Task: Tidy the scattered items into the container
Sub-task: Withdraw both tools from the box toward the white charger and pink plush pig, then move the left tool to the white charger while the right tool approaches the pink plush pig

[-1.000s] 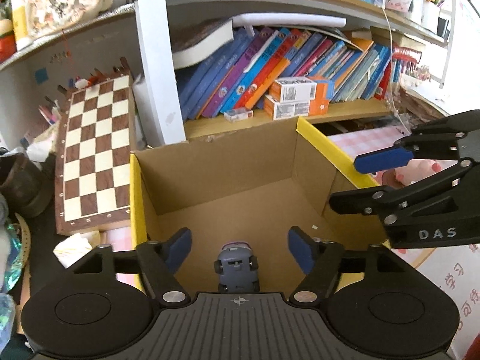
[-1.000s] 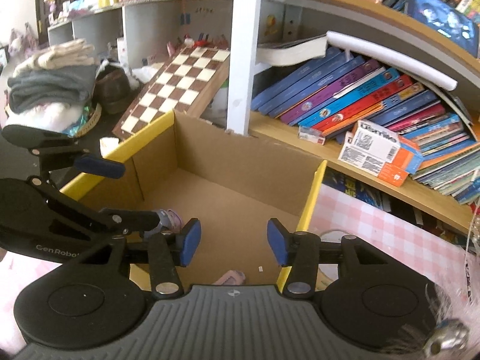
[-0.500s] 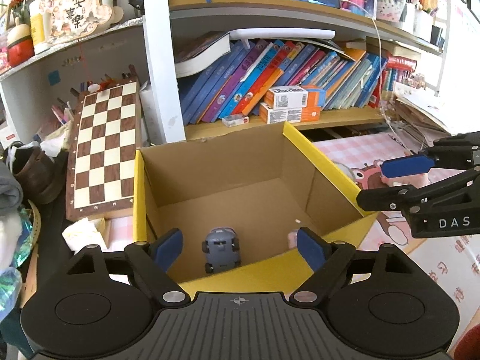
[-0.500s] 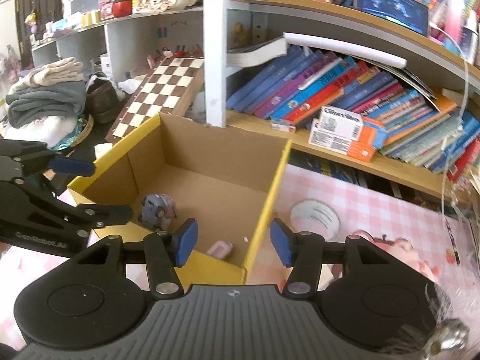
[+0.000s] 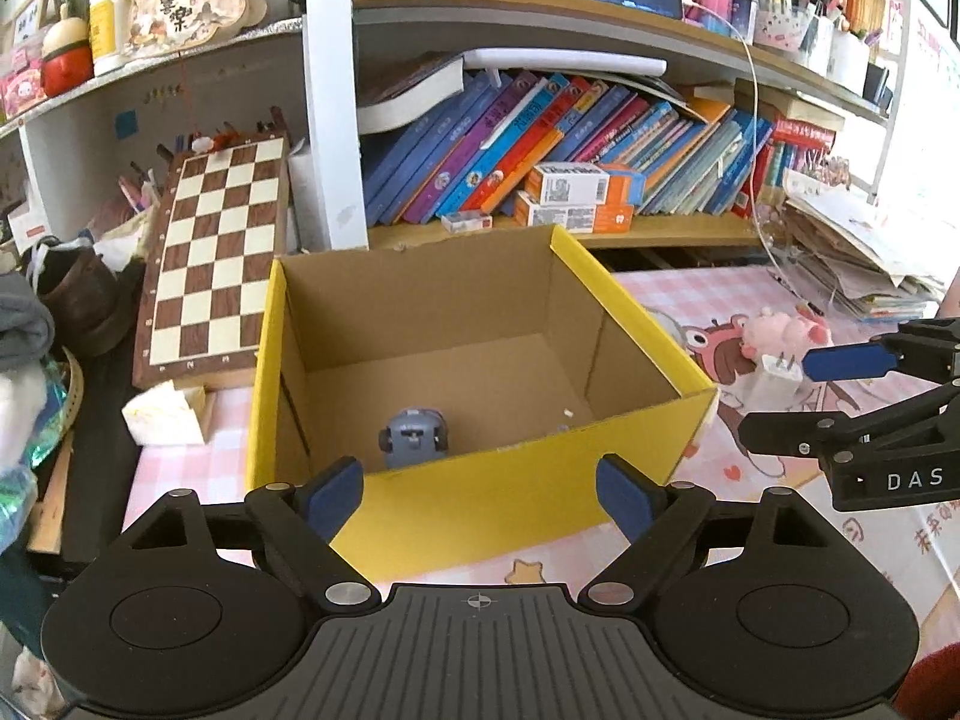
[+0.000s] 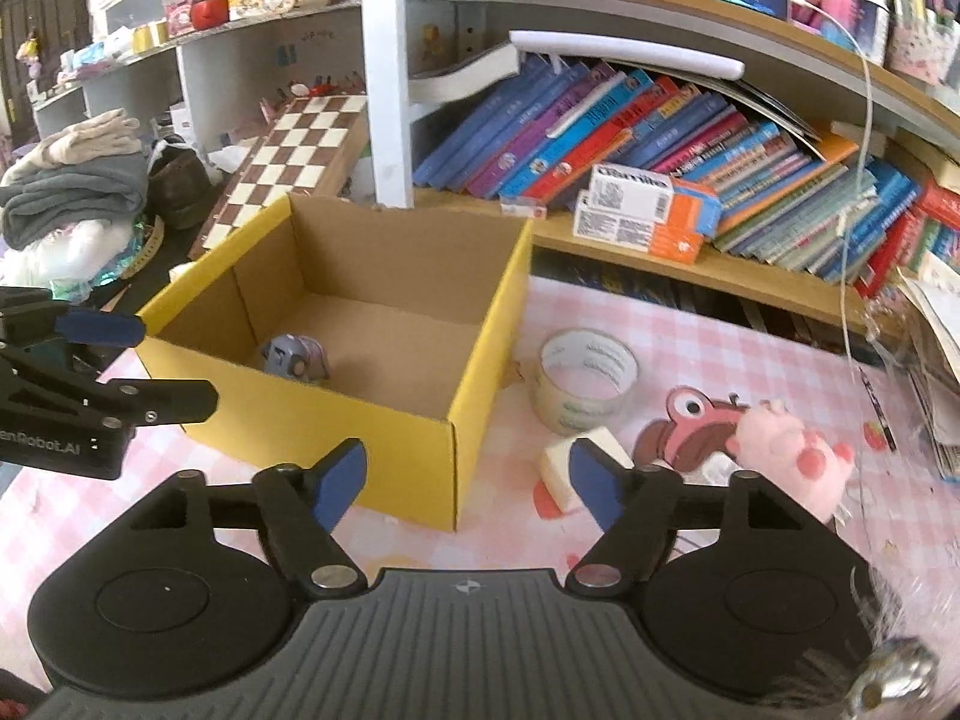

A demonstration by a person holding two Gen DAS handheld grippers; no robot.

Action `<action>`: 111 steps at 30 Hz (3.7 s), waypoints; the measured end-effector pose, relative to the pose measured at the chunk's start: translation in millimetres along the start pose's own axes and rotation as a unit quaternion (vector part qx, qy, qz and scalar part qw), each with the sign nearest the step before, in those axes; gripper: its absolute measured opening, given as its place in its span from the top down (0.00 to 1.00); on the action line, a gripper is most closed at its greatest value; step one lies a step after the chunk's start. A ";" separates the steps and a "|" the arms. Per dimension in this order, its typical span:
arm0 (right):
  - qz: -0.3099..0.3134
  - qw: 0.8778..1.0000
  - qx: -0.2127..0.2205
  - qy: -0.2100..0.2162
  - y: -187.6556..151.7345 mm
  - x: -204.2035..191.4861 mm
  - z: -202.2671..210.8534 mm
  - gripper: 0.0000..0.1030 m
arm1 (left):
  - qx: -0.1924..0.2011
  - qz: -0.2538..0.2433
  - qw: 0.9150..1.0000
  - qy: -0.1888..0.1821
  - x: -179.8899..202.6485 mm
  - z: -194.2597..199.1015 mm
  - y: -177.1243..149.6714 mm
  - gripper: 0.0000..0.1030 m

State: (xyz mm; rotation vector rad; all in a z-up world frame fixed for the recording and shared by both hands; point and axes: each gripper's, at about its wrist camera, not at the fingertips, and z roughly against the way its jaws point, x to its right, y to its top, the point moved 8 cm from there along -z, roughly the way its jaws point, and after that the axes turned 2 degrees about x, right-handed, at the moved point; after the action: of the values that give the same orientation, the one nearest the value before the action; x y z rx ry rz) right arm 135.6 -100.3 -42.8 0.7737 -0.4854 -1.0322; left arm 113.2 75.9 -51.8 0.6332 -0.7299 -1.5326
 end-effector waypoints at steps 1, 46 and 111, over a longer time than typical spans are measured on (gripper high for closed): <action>-0.002 1.000 -0.001 -0.002 -2.7 1.1 1.0 0.24 | -0.002 0.001 1.000 0.000 1.0 0.5 -1.8 0.15; -0.015 0.999 -0.038 -0.018 -49.0 33.3 13.6 0.02 | -0.052 0.044 0.996 0.056 46.7 4.9 -40.2 0.05; -0.080 0.995 -0.024 -0.061 -69.8 193.2 17.0 0.02 | -0.053 -0.112 0.991 -0.049 227.6 -74.6 2.0 0.05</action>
State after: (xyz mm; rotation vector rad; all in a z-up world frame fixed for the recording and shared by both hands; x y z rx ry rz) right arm 170.1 -299.3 -84.1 0.7184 -0.5062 -1.2411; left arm 151.1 -157.0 -92.9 0.5778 -0.6636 -1.8077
